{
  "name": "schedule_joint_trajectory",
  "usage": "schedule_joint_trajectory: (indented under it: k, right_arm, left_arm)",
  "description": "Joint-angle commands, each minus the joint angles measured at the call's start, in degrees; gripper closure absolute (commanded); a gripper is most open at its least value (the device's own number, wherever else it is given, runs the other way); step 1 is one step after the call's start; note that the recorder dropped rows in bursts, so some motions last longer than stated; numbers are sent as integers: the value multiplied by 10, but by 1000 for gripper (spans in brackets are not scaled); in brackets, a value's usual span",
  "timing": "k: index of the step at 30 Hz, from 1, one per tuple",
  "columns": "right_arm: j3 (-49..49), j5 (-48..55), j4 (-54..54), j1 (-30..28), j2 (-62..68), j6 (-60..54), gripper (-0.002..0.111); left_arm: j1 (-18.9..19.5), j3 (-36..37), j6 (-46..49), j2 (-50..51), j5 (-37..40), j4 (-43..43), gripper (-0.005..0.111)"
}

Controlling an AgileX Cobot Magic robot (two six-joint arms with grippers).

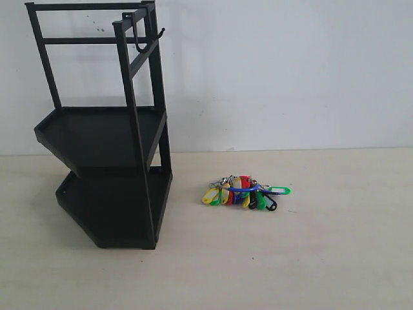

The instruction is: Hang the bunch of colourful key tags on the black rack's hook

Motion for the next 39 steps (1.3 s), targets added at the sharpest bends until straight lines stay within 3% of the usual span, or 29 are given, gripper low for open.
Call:
schedule_joint_trajectory:
  k: [1, 18, 21, 24, 25, 29, 33, 39]
  right_arm:
    - [-1, -7, -1, -1, -3, 0, 108]
    - [-1, -30, -1, -1, -3, 0, 108]
    - [-1, -164, -1, -1, -3, 0, 108]
    - [-1, -393, 27, -1, -3, 0, 108]
    - [-1, -406, 51, -1, -3, 0, 108]
    - [-136, -227, 77, -1, 47, -95, 108]
    - [-240, -88, 77, -1, 160, -112, 108]
    - [-310, -64, 79, -1, 300, -112, 108]
  left_arm:
    - [2, -1, -6, -1, -9, -4, 102]
    - [2, -1, -6, -1, -9, -4, 102]
    - [2, -1, -6, -1, -9, -4, 102]
    - [2, -1, -6, -1, -9, -4, 102]
    - [2, -1, -6, -1, -9, -4, 102]
    - [2, -1, -6, -1, -9, -4, 102]
    - [2, -1, -6, -1, -9, -4, 102]
    - [2, -1, -6, -1, -9, -4, 102]
